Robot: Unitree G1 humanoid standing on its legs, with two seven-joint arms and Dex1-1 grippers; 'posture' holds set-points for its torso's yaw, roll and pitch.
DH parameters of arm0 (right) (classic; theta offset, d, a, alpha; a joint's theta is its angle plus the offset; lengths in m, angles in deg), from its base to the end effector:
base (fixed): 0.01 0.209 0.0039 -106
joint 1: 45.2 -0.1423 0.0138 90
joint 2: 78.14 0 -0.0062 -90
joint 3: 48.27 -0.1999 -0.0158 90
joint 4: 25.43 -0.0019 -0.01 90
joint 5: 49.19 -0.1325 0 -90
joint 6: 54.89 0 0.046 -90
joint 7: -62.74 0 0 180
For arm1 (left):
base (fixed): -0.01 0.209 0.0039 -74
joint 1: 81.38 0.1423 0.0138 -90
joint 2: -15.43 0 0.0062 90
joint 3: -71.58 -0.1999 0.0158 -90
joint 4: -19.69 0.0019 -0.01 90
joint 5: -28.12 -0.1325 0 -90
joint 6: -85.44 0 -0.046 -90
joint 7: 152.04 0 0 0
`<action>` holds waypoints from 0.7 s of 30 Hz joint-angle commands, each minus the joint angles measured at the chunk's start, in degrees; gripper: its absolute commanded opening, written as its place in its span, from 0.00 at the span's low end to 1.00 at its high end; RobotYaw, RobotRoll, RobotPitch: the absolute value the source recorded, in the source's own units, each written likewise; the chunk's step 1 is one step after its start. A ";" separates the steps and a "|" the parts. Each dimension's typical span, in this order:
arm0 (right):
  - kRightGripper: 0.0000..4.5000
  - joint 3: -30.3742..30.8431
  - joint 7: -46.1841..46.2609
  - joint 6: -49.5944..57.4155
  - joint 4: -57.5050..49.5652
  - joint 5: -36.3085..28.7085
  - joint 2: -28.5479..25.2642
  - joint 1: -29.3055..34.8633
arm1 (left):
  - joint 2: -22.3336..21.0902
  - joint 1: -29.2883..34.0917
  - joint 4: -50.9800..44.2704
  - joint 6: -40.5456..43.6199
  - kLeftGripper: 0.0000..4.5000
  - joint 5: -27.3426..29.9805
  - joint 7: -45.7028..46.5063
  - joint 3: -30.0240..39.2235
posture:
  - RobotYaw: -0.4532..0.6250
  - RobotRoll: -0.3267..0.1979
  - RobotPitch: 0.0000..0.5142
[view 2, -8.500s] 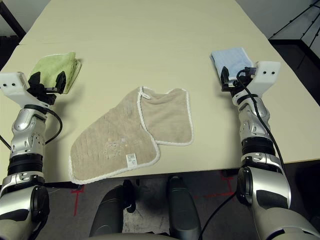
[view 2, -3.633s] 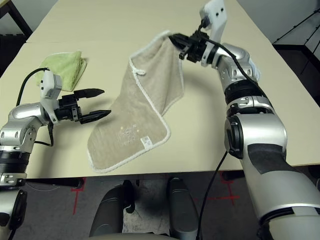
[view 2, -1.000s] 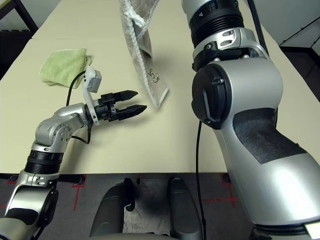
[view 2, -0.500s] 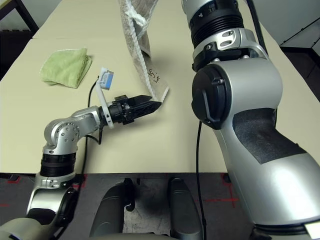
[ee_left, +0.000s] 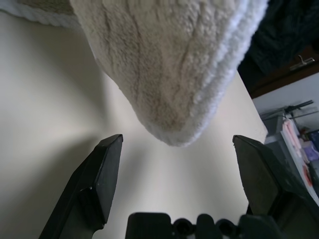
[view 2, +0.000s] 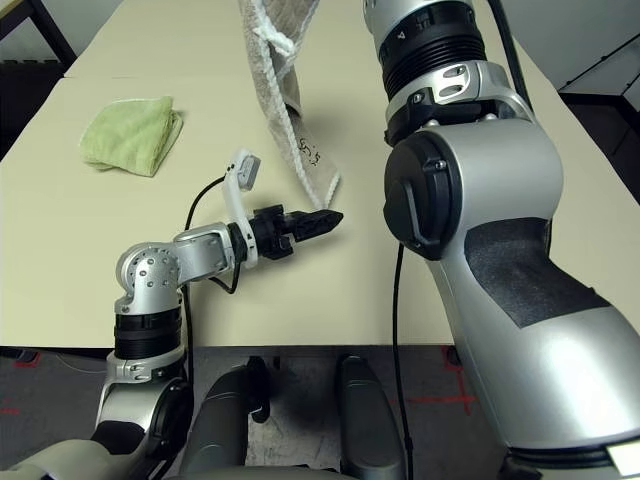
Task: Fold the towel and set it aside.
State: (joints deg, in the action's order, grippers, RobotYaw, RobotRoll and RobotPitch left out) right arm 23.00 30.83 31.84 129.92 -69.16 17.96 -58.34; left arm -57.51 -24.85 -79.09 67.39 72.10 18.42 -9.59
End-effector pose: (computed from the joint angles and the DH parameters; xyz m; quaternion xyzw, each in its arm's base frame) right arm 0.3569 -0.0887 0.4036 0.1096 -0.3547 0.3726 0.8505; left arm 0.2688 0.1042 0.1420 -0.2471 0.2251 -0.4046 0.8512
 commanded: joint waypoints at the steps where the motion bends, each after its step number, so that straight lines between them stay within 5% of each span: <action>1: 0.00 0.38 -0.38 -0.69 -0.10 0.49 -0.33 0.11 | 0.38 -0.60 -0.26 -1.17 0.86 -1.17 0.97 -0.91 | 0.36 0.62 0.35; 7: 0.00 0.47 -0.50 -0.63 -0.12 0.54 -0.38 0.35 | -0.96 -0.35 -0.36 -3.10 0.85 -2.62 0.56 -1.99 | 0.36 0.62 0.35; 16: 0.00 0.45 -0.57 -0.48 -0.12 0.50 -0.47 0.53 | -1.41 -0.22 -0.10 -3.58 0.06 -2.49 -0.12 -2.90 | 0.36 0.62 0.35; 21: 0.00 0.55 -0.36 -0.41 0.11 0.86 -1.35 0.84 | -4.36 0.35 -0.97 -3.14 0.00 -1.94 -1.81 -3.23 | 0.36 0.62 0.36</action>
State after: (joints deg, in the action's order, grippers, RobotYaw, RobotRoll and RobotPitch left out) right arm 23.13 30.69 31.84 129.96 -68.97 17.50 -57.83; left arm -60.87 -25.02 -79.08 63.79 70.17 17.73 -12.33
